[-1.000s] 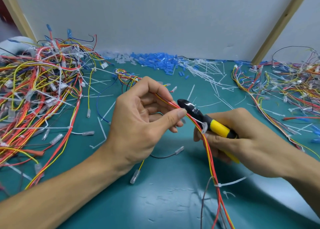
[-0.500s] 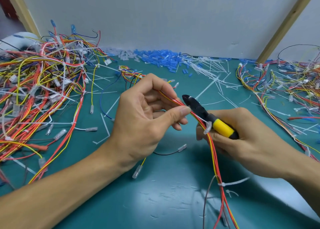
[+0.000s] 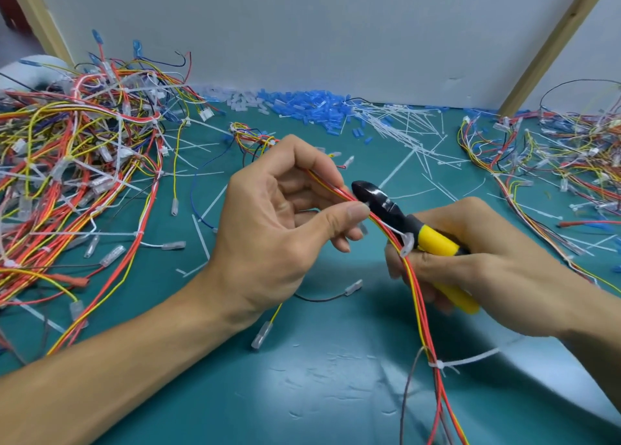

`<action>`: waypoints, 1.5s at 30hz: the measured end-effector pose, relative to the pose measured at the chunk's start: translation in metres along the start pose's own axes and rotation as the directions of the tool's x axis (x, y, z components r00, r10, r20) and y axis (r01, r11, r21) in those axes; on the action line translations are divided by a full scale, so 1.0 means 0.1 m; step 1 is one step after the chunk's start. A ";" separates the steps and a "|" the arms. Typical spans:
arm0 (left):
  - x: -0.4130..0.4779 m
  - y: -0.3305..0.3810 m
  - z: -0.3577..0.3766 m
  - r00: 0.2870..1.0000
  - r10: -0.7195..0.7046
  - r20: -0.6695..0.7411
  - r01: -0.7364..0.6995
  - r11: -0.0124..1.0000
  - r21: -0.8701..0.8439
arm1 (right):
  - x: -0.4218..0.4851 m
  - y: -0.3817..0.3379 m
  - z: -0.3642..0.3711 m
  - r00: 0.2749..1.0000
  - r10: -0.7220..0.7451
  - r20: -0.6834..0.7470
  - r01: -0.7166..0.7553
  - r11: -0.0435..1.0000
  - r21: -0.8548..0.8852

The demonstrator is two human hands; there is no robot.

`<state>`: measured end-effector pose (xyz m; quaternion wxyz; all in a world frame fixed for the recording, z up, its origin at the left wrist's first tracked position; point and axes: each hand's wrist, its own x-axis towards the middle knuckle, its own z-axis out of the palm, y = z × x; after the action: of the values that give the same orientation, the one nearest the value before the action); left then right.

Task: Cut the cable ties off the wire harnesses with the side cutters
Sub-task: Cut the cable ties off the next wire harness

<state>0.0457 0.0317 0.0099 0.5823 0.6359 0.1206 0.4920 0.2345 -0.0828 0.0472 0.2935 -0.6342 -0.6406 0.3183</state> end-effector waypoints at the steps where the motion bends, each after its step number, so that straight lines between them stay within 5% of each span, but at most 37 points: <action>1: 0.00 0.00 0.00 1.000 0.001 -0.001 -0.001 1.000 0.006 | 0.01 0.01 0.00 1.000 -0.002 -0.023 0.001 0.999 -0.044; 6: 0.02 -0.02 -0.02 1.000 -0.015 -0.027 0.016 1.000 0.012 | 0.03 0.02 0.07 0.990 -0.099 -0.100 0.073 0.970 -0.233; 10: 0.03 0.00 -0.02 0.999 -0.009 -0.031 0.009 1.000 0.015 | 0.04 0.00 0.10 0.998 0.007 -0.066 -0.005 0.999 0.039; 13: 0.04 0.01 -0.02 0.999 -0.021 -0.044 0.022 0.999 0.027 | 0.05 0.01 0.13 0.994 -0.017 -0.108 0.011 0.999 -0.052; 17: 0.03 0.02 -0.01 1.000 -0.011 -0.028 0.012 1.000 0.024 | 0.01 -0.04 0.06 0.998 0.005 -0.055 -0.003 0.999 0.040; 21: 0.03 0.01 0.00 0.998 -0.044 -0.043 0.045 0.999 0.023 | 0.01 -0.06 0.10 0.991 -0.060 -0.121 0.054 0.997 -0.051; 29: 0.05 0.02 -0.03 0.997 -0.027 -0.072 0.030 0.999 0.030 | 0.05 -0.02 0.06 0.960 -0.043 -0.275 0.056 0.997 0.043; 36: 0.08 -0.02 -0.10 0.987 -0.107 -0.123 0.100 0.993 -0.061 | 0.04 -0.02 0.03 0.960 -0.045 -0.276 0.072 0.993 0.089; 45: 0.19 -0.03 -0.23 0.915 -0.266 -0.303 0.204 0.953 -0.223 | 0.05 0.05 -0.04 0.988 -0.046 -0.151 0.099 0.925 0.366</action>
<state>0.0383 0.0609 0.0132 0.6661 0.4680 0.2452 0.5264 0.2408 -0.0773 0.0454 0.4639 -0.5634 -0.5697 0.3778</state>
